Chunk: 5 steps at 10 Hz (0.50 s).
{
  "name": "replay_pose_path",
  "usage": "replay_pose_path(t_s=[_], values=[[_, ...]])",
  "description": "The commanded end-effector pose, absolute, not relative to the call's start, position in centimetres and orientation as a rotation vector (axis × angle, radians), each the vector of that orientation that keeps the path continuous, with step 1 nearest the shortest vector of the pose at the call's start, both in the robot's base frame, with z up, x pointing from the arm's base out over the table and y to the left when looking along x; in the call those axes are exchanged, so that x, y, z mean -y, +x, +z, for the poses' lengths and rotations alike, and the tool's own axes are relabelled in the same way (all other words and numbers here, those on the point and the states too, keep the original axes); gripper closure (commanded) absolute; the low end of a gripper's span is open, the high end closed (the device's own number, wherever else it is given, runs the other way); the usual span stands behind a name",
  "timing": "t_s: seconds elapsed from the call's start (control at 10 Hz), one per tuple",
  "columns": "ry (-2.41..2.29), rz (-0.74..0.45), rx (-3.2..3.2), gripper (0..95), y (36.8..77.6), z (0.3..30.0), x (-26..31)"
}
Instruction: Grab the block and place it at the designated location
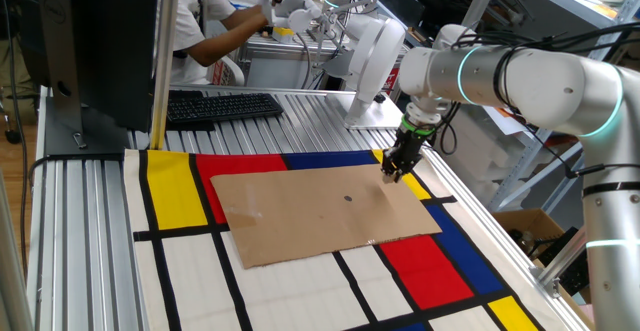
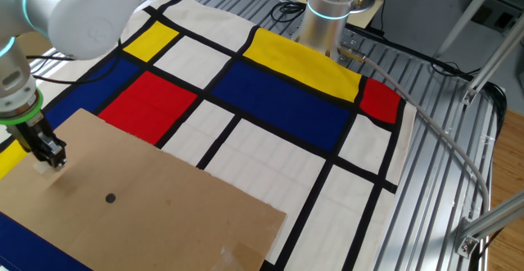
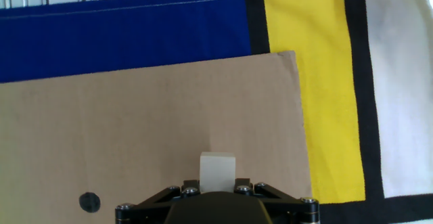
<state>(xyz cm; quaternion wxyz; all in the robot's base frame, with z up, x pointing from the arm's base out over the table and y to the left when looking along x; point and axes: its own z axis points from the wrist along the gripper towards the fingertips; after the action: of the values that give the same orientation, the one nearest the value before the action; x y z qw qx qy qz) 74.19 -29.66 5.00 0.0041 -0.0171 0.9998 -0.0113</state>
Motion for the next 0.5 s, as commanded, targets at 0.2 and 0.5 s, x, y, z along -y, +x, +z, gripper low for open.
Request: replay_pose_path(t_s=[0.2, 0.5], values=[[-0.15, 0.029, -3.131, 95.0, 74.29, 5.03, 29.68], [-0.169, 0.056, -3.129, 95.0, 74.37, 4.9, 29.48]])
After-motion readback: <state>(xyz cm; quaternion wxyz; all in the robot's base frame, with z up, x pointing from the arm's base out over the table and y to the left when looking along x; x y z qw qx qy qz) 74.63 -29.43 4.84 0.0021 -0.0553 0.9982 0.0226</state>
